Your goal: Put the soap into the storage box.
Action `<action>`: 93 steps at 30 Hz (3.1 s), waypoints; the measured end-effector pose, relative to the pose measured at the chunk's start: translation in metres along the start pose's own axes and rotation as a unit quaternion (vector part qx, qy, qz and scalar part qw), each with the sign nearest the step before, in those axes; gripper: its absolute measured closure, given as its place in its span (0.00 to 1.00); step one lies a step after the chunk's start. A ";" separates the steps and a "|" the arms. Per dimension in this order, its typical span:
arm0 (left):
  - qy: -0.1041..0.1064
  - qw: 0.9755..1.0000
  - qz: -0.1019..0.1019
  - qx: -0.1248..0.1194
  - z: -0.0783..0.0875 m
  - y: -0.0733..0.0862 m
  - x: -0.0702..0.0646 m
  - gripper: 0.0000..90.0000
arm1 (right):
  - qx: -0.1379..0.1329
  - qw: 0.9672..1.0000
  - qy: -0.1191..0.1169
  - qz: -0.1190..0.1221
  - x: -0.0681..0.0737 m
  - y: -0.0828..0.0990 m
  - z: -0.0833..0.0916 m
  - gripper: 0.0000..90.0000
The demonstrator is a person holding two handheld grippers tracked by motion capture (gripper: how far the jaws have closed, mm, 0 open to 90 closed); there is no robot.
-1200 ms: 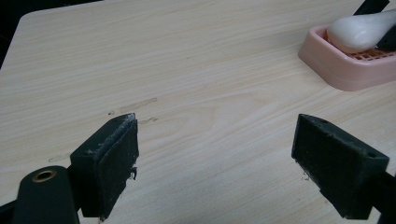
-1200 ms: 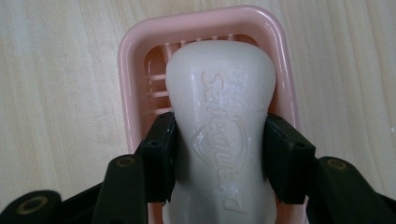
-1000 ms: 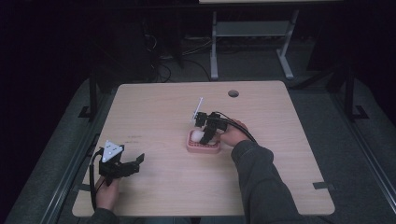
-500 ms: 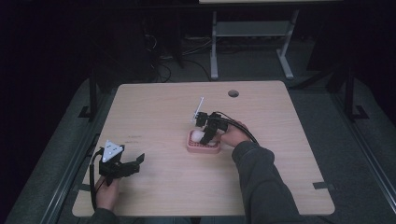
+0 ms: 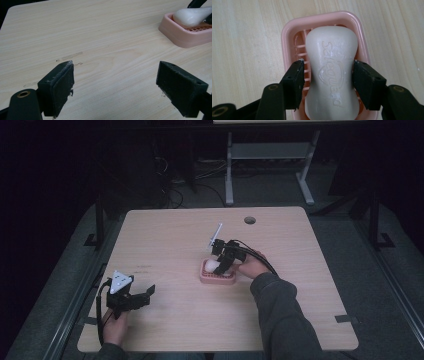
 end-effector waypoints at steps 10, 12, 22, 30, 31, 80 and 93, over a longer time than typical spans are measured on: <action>0.001 1.000 -0.001 -0.002 -0.001 0.000 -0.001 0.16 | -0.025 1.000 0.004 -0.009 0.002 0.007 0.014 0.47; 0.001 1.000 -0.001 -0.001 0.000 0.000 -0.001 0.16 | -0.029 1.000 0.006 -0.010 0.003 0.008 0.018 0.47; 0.001 1.000 -0.003 0.000 0.000 0.000 -0.002 0.16 | -0.047 0.999 0.016 -0.016 0.007 0.019 0.031 0.45; 0.002 1.000 -0.006 0.001 -0.001 0.000 -0.002 0.16 | -0.064 0.997 0.019 -0.024 0.010 0.032 0.043 0.44; 0.002 1.000 -0.007 0.002 -0.001 0.000 -0.002 0.16 | -0.066 0.997 0.020 -0.023 0.010 0.034 0.044 0.44; 0.005 1.000 -0.010 0.005 -0.003 0.000 -0.006 0.16 | -0.108 0.991 0.012 -0.080 0.036 0.115 0.062 0.42; 0.006 1.000 -0.014 0.005 -0.004 0.000 -0.007 0.16 | -0.113 0.989 0.013 -0.091 0.042 0.133 0.060 0.42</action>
Point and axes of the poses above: each handheld gripper's, and its own axes: z roughly backward along the jaws, y roughly out of its underside, x roughly to its left, the point moved 4 cm from there along -z, roughly forward along the jaws, and after that the axes turned 5 degrees about -y, right-handed, at the moved point
